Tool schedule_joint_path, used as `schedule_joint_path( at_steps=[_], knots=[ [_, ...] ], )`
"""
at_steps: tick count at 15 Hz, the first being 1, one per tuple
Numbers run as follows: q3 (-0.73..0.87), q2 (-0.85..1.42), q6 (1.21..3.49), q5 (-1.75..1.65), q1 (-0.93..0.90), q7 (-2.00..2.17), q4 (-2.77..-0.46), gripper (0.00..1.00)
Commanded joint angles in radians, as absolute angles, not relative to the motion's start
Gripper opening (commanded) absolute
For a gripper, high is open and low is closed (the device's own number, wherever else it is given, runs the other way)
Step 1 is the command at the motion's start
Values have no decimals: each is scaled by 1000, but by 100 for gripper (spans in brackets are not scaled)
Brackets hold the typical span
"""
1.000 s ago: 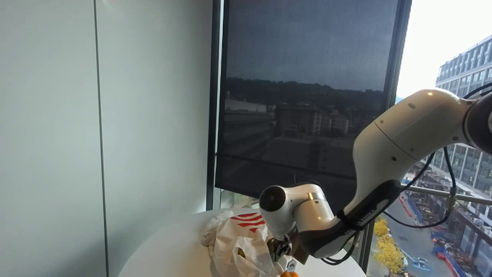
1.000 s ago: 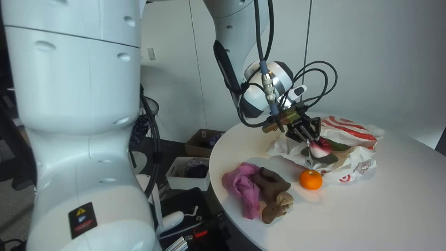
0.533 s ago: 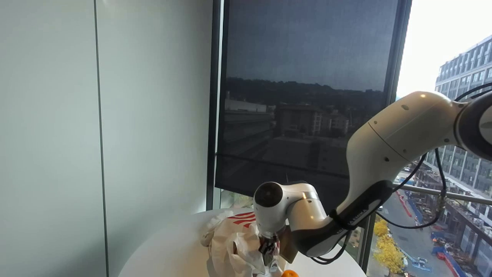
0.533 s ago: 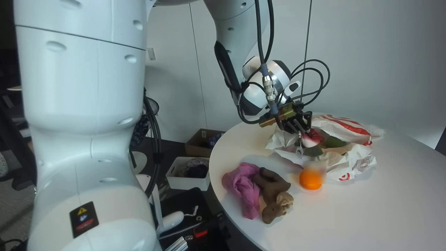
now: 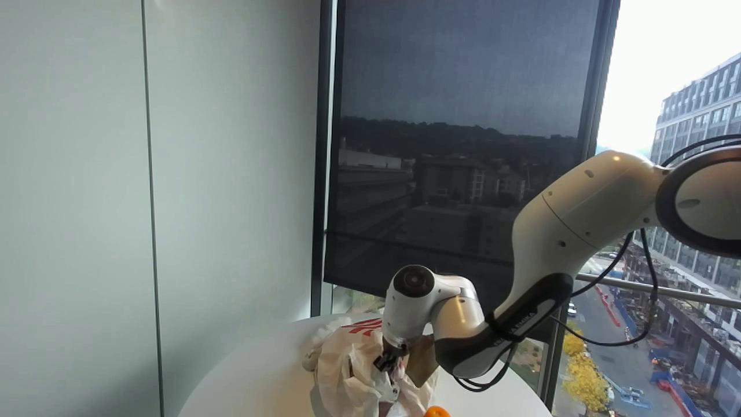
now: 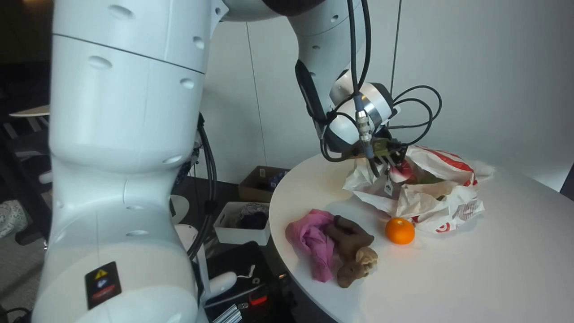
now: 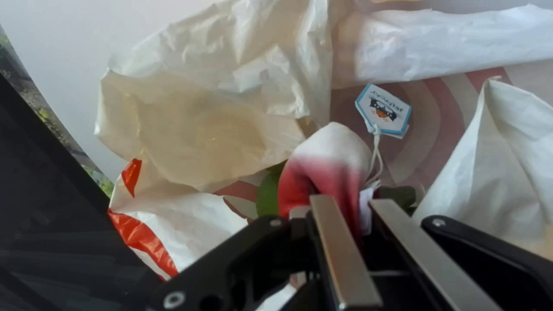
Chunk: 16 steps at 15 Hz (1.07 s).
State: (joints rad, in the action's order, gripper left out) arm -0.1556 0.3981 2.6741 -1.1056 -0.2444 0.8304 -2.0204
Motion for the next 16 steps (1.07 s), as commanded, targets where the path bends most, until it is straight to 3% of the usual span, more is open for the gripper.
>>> schedule_joint_path(
  at_steps=[1,6,7,9,16],
  knots=[
    [-130,462,2752,-1140,-242,918,-1938,14],
    [-99,556,2808,-1162,-253,1026,-1869,13],
    [-99,570,2810,-1155,-252,1033,-1864,38],
    [-112,575,2807,-1132,-244,1025,-1871,42],
    [-156,413,2755,-1048,-228,987,-1983,96]
  ],
)
